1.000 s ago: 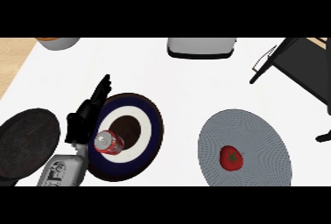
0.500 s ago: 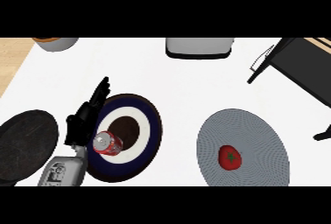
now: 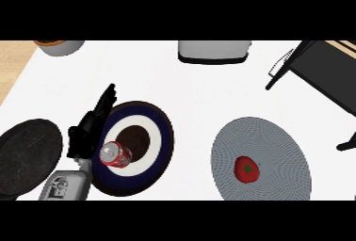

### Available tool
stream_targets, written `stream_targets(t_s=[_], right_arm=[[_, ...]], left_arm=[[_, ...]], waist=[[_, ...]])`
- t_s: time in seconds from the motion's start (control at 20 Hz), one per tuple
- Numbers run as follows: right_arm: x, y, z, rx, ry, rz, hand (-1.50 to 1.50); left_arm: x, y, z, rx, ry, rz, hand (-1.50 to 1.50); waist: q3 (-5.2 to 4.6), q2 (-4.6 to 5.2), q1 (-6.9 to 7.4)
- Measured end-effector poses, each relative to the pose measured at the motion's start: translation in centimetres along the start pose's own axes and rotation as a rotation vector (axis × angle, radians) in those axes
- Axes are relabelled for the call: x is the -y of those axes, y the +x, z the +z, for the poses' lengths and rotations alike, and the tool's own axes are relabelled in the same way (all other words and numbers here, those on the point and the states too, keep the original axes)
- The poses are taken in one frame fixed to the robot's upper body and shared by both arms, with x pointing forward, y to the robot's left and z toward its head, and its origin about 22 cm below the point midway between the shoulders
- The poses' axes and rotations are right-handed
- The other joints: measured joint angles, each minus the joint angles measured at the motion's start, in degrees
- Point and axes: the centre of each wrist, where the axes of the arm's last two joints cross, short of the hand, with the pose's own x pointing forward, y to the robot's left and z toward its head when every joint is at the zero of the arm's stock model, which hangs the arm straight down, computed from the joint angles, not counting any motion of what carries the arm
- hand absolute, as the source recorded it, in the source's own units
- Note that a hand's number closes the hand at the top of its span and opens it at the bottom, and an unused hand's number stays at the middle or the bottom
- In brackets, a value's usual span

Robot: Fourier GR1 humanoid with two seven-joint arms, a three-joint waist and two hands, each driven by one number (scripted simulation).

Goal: Pick the lemon from the placemat and place it in the tiered shelf

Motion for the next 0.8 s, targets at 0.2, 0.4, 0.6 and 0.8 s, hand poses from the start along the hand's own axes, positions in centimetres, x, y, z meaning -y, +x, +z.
stream_targets(t_s=[0.2, 0.4, 0.6, 0.8], right_arm=[[0.8, 0.1, -0.5, -0.037, 0.003, -0.091, -1.50], [2.3, 0.9, 0.0, -0.064, 0.028, -0.179, -1.50], [4.1, 1.7, -0.7, -0.076, 0.010, -0.251, -1.50], [6.6, 2.7, -2.5, -0.108, -0.063, -0.368, -1.50]], left_arm=[[-0.1, 0.3, -0.4, 0.001, 0.002, -0.006, 0.00], [0.3, 0.2, -0.3, -0.004, 0.003, -0.002, 0.00], [0.4, 0.0, -0.1, -0.011, -0.002, 0.002, 0.00], [0.3, -0.2, 0.0, -0.012, -0.001, 0.002, 0.00]], waist=[[0.04, 0.05, -0.07], [0.04, -0.03, -0.25], [0.02, -0.04, -0.20], [0.02, -0.03, -0.21]])
